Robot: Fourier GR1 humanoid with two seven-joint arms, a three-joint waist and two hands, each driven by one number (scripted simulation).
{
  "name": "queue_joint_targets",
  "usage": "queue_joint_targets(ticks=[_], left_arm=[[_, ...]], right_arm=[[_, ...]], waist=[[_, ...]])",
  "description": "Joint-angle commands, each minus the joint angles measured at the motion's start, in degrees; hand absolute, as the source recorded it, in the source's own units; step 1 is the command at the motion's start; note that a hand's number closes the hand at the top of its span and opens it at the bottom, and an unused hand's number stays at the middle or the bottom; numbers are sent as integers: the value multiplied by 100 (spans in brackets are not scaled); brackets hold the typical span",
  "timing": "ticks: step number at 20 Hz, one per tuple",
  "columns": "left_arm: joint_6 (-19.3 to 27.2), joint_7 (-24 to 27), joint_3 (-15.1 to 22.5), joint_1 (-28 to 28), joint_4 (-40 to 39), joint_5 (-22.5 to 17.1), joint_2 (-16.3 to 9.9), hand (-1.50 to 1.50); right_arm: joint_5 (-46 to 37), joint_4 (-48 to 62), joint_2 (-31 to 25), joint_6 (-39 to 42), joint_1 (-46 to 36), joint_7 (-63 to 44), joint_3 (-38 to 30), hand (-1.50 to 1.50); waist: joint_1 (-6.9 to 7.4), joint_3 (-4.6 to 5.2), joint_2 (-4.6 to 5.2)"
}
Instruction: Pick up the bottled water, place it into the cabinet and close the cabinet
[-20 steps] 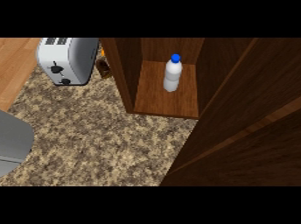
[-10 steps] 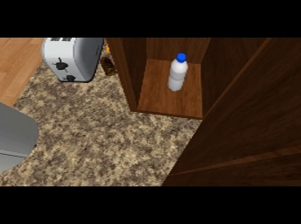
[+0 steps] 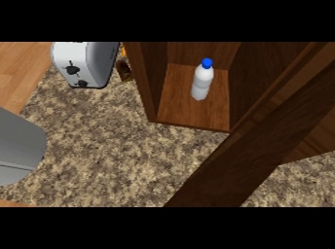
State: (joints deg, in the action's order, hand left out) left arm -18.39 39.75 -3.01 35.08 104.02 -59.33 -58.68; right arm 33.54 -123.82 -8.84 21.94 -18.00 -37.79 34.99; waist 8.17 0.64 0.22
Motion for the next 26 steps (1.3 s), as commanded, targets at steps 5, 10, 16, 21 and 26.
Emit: queue_joint_targets(ticks=[5, 10, 16, 21, 26], left_arm=[[-602, 212, -403, 514, -348, -7, 45, -150], [-861, 189, -830, 873, -426, -126, 179, -150], [-1219, 188, -1185, 1265, -438, 52, 636, -150], [-793, -177, -1176, 1071, 1, 160, 918, -150], [-1325, -242, -1649, 1350, -152, 118, 1003, -150]], right_arm=[[891, 1716, 864, -1731, -2033, -340, -350, 150], [1641, 2902, 878, -1863, -2814, -123, -801, 150], [1704, 4027, 883, -1479, -3157, 109, -1325, 150], [1537, 4888, 764, -1037, -3387, 412, -2065, 150], [892, 5523, 523, -334, -3285, 1392, -2272, 150]], waist=[[-193, -38, -26], [-435, -60, -12], [-584, -63, -20], [-680, -66, -3], [-625, -68, -1]])
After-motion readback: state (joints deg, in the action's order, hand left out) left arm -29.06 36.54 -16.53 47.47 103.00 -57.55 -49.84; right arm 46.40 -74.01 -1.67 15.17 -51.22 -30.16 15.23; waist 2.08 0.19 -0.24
